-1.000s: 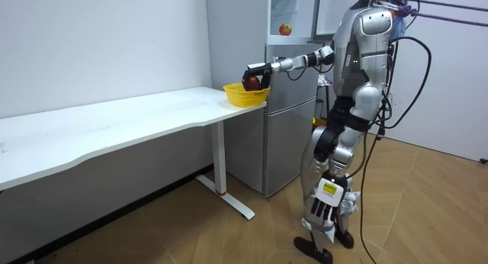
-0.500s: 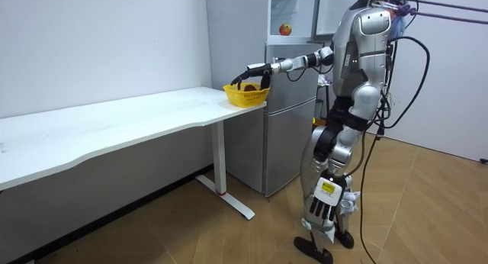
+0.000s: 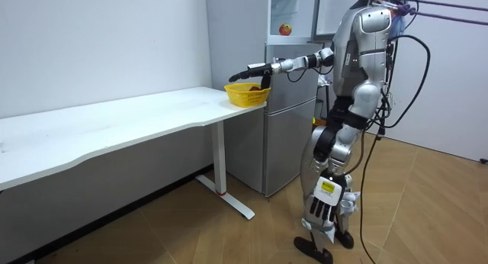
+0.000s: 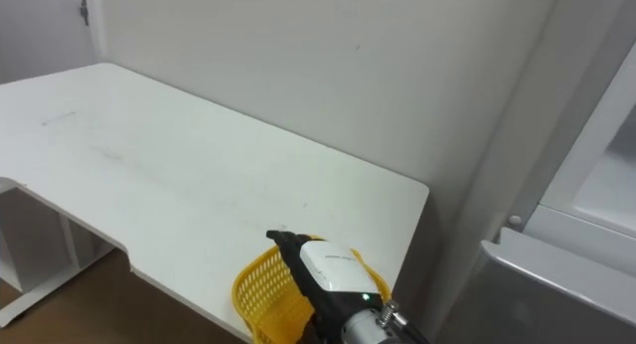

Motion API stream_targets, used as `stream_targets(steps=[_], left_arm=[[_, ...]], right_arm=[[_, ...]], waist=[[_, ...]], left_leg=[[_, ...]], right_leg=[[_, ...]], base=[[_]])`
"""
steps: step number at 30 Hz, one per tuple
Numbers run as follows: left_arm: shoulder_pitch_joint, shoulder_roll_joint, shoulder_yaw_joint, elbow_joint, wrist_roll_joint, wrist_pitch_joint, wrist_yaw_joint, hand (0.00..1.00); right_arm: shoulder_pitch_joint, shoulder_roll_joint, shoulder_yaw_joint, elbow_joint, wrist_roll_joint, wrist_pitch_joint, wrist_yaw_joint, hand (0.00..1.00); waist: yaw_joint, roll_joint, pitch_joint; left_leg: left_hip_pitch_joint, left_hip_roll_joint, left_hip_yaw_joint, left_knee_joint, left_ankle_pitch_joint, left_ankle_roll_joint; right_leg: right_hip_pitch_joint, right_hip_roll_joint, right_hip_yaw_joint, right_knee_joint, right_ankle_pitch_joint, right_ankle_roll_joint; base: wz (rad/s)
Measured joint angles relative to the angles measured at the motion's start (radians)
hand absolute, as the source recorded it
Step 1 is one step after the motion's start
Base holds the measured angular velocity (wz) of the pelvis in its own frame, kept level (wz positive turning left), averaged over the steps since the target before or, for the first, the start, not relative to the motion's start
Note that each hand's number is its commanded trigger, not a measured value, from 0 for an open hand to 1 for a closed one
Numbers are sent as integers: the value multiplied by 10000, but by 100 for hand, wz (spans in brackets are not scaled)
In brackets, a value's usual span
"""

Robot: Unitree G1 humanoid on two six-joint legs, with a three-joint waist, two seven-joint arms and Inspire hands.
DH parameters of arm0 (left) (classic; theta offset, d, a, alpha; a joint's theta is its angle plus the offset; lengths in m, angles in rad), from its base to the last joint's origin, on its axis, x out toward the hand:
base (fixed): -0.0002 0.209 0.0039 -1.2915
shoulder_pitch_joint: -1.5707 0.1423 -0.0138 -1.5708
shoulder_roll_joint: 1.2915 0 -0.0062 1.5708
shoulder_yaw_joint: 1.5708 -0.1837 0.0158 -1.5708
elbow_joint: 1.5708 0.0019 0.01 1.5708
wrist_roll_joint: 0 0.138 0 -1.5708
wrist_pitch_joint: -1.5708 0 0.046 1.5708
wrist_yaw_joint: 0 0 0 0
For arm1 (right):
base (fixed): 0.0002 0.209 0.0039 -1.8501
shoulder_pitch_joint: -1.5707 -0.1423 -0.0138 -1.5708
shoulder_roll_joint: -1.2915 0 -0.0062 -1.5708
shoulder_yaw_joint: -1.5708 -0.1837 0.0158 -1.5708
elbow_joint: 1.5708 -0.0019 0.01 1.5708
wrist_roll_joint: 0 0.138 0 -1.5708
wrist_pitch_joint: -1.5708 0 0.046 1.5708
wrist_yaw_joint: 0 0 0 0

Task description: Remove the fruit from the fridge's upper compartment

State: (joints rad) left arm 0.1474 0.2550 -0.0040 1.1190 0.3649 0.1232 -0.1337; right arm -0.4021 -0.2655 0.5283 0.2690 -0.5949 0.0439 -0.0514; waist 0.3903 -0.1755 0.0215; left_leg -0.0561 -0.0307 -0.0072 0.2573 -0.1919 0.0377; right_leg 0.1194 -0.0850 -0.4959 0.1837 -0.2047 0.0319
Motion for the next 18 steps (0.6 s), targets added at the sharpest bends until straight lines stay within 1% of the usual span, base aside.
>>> stream_targets(steps=[5, 8, 10, 11, 13, 15, 16, 17, 18], left_arm=[[4, 0, -5, 25, -2, -20, 176, 0], [46, -2, -29, 70, -3, -27, 167, 0], [44, -17, -8, 67, -2, -29, 162, 0], [49, -36, 0, 58, -3, -29, 155, 0], [54, -40, 0, 53, -4, -29, 146, 0], [45, -58, 1, 46, 10, -38, 138, 0], [46, -71, 0, 47, 14, -38, 135, 0], [22, -98, 1, 47, 16, -41, 123, 0], [20, -131, -1, 46, 9, -71, 129, 0]], right_arm=[[0, -12, -31, -12, 29, -19, -28, 0], [-1, -15, -66, -128, 160, -41, -30, 0], [0, -55, -191, -320, 247, -91, -30, 0], [0, -136, -269, -570, 265, -94, -30, 0], [0, -163, -439, -957, 259, -96, -64, 0], [2, -233, -490, -1384, 102, -147, -156, 0], [2, -268, -493, -1479, 61, -197, -156, 0], [3, -406, -498, -1679, -3, -276, -158, 0], [6, -506, -522, -1826, 16, -320, -160, 0]], waist=[[-122, 2, -4], [-289, 37, -25], [-310, 69, -31], [-322, 111, -35], [-348, 170, -66], [-550, 284, -128], [-588, 320, -143], [-619, 397, -144], [-647, 480, -116]], left_leg=[[-5, -2, -8, 12, 0, 0], [5, -9, -29, 40, 0, 1], [0, 2, 28, 44, 0, 1], [-5, 3, 45, 44, 0, 3], [-4, 12, 107, 44, 1, 7], [-1, 7, 199, 34, 15, 27], [6, 2, 217, 17, 25, 37], [45, 3, 292, -7, 30, 44], [151, 6, 316, -33, 31, 47]], right_leg=[[49, 0, 27, 6, 0, 0], [97, -3, 38, 18, 0, 0], [70, -4, 100, 15, 0, 0], [48, -4, 175, 14, 0, 0], [11, -6, 268, 15, 1, 0], [6, -20, 279, 17, 1, -2], [2, -27, 295, 18, 1, -2], [-1, -36, 348, 16, 1, -2], [38, -38, 476, 21, 1, -2]], base=[[0], [3], [-7], [-9], [-9], [-2], [-4], [-15], [-18]])
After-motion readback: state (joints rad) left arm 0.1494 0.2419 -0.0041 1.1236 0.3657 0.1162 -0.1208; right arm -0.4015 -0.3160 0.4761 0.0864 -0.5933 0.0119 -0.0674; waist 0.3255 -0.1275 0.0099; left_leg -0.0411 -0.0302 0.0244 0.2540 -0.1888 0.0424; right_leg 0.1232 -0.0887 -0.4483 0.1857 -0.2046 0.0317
